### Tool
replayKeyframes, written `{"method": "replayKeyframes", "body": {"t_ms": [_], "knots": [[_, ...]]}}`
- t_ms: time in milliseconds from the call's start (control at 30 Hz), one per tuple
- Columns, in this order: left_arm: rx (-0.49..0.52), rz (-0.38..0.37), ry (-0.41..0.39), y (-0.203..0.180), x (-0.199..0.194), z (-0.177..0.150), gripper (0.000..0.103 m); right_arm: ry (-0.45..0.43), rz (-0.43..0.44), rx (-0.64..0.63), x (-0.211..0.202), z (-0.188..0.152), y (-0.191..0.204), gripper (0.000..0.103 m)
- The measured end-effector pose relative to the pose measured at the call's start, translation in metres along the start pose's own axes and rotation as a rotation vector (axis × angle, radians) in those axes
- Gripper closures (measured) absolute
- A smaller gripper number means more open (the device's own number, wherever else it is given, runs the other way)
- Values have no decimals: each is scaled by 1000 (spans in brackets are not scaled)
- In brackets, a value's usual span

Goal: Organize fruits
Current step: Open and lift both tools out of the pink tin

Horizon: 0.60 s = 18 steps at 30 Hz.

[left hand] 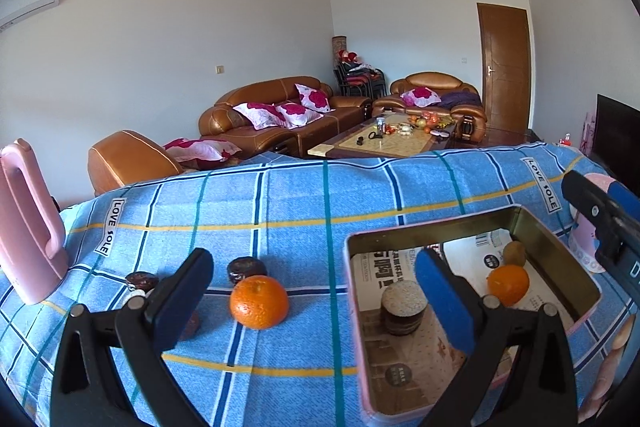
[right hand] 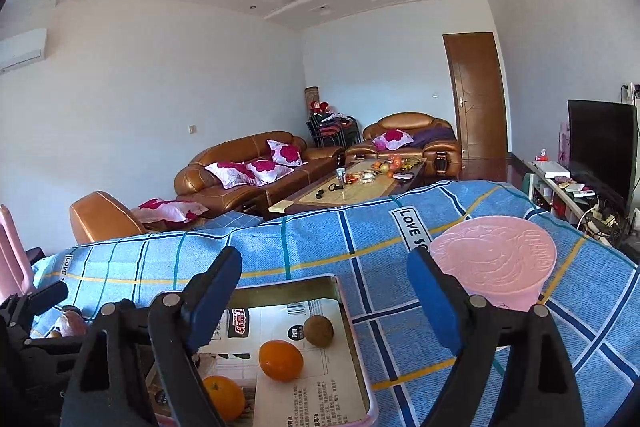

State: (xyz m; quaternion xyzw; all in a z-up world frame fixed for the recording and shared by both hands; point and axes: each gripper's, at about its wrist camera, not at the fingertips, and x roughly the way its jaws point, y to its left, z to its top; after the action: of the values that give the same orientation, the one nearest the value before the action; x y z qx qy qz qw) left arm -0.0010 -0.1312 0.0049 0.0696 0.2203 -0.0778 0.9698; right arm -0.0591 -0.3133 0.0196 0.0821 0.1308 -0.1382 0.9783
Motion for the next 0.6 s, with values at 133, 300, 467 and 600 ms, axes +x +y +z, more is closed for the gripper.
{"method": "replayKeyframes", "body": {"t_ms": [133,300,467,600], "knots": [[-1,13,8,9,1,-3,0,11,-23,-38,1,-1,7,17],[-10,6,16,17,0,-6,0,44,-44,-44,-1,-5,10,17],[-18,-7,29,26,-2,-9,0,64,-66,-25,-7,-10,12,17],[-42,-18,46,37,-3,-12,0,103,-69,-14,-9,-15,18,17]]}}
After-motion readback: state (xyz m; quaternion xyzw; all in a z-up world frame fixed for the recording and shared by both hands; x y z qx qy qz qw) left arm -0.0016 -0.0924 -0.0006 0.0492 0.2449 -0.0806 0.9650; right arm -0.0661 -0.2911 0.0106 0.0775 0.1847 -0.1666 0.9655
